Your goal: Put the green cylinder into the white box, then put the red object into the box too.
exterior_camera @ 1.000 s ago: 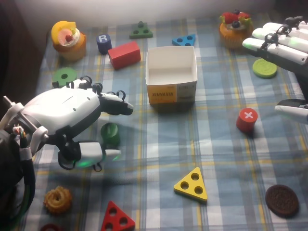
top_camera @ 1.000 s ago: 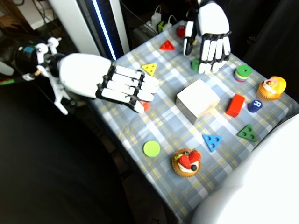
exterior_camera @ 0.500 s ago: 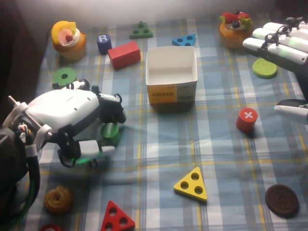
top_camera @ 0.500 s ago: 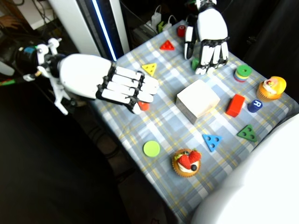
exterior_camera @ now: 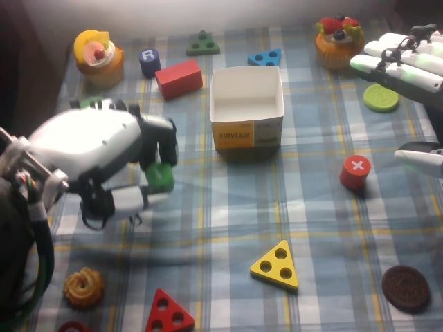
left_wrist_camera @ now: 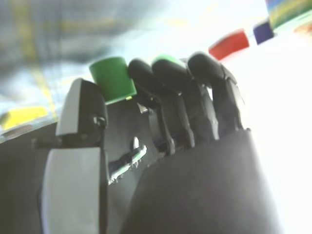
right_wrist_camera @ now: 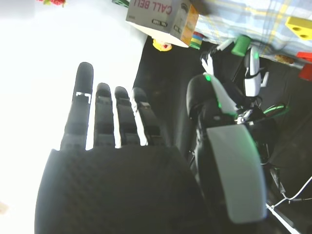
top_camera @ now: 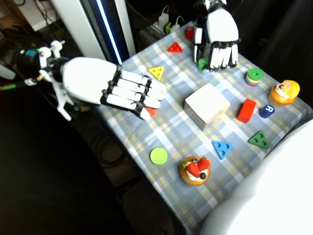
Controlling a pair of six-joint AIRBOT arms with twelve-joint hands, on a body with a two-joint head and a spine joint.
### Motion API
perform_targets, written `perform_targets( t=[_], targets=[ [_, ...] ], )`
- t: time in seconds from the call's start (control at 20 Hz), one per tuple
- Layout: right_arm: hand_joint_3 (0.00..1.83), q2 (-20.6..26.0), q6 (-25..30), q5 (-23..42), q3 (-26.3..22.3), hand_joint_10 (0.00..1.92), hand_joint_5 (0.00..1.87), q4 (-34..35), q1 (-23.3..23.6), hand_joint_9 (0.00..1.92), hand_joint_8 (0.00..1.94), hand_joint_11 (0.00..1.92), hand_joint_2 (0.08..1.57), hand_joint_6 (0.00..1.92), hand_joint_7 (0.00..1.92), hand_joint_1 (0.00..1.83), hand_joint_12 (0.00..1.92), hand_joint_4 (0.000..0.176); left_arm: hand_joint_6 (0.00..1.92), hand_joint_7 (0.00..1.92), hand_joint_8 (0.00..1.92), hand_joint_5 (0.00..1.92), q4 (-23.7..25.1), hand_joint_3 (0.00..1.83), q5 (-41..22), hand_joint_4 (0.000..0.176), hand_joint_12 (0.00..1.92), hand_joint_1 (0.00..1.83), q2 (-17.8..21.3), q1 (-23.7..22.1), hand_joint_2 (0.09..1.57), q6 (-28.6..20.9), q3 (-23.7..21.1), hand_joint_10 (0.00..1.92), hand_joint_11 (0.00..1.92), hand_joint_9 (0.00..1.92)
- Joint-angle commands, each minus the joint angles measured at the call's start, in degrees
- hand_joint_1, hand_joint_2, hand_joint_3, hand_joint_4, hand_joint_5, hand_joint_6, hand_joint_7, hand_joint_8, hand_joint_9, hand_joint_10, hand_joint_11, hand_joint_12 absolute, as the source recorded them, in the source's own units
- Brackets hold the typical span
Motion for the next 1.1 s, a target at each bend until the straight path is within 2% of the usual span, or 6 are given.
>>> perform_targets(
  t=[0.0,0.1,0.45,0.85,0.9,1.05],
  targets=[
    [0.00,-0.1,-0.1,7.0,0.1,0.00,0.00,0.5,0.2,0.00,0.00,0.00,1.35,0.00,0.00,0.50,0.84,0.000,1.16,0.84,1.42,0.76,2.8,0.00,-8.7,0.000,1.92,1.20,0.2,-1.1,1.21,-0.1,-0.3,1.57,0.13,0.50],
    [0.00,-0.1,-0.1,7.1,0.1,0.00,0.00,0.6,0.2,0.00,0.00,0.00,1.35,0.00,0.00,0.50,0.69,0.000,1.09,0.82,1.51,0.78,4.7,0.00,-10.5,0.000,1.92,1.22,0.0,-3.1,1.22,-1.0,-0.1,1.84,0.23,0.52],
    [0.00,-0.1,-0.1,7.4,0.1,0.00,0.00,0.6,0.2,0.00,0.00,0.00,1.35,0.00,0.00,0.48,0.55,0.000,1.33,0.84,1.37,0.69,5.9,0.00,-4.8,0.000,1.92,1.17,-6.9,-14.8,1.23,-1.3,7.8,1.50,0.00,0.50],
    [0.00,-1.6,0.1,7.5,0.9,0.00,0.00,0.8,0.2,0.00,0.00,0.00,1.34,0.00,0.00,0.48,1.37,0.000,1.20,0.82,1.37,0.78,-0.2,0.01,6.7,0.000,1.88,1.17,-16.8,-22.2,1.21,-0.3,19.9,1.36,0.00,0.40],
    [0.00,-1.7,0.1,7.5,0.9,0.00,0.00,0.8,0.2,0.00,0.00,0.00,1.34,0.00,0.00,0.48,1.39,0.000,0.94,0.61,1.11,0.56,-0.6,0.00,7.2,0.000,1.81,1.12,-17.3,-22.2,1.10,0.0,20.3,1.28,0.00,0.36],
    [0.00,-2.0,0.3,7.5,1.1,0.00,0.00,0.8,0.2,0.01,0.00,0.00,1.34,0.00,0.00,0.48,1.39,0.000,0.30,0.46,0.42,0.38,-1.6,0.00,7.8,0.073,1.33,0.98,-17.9,-21.7,1.04,0.0,20.8,0.84,0.00,0.17]
  ],
)
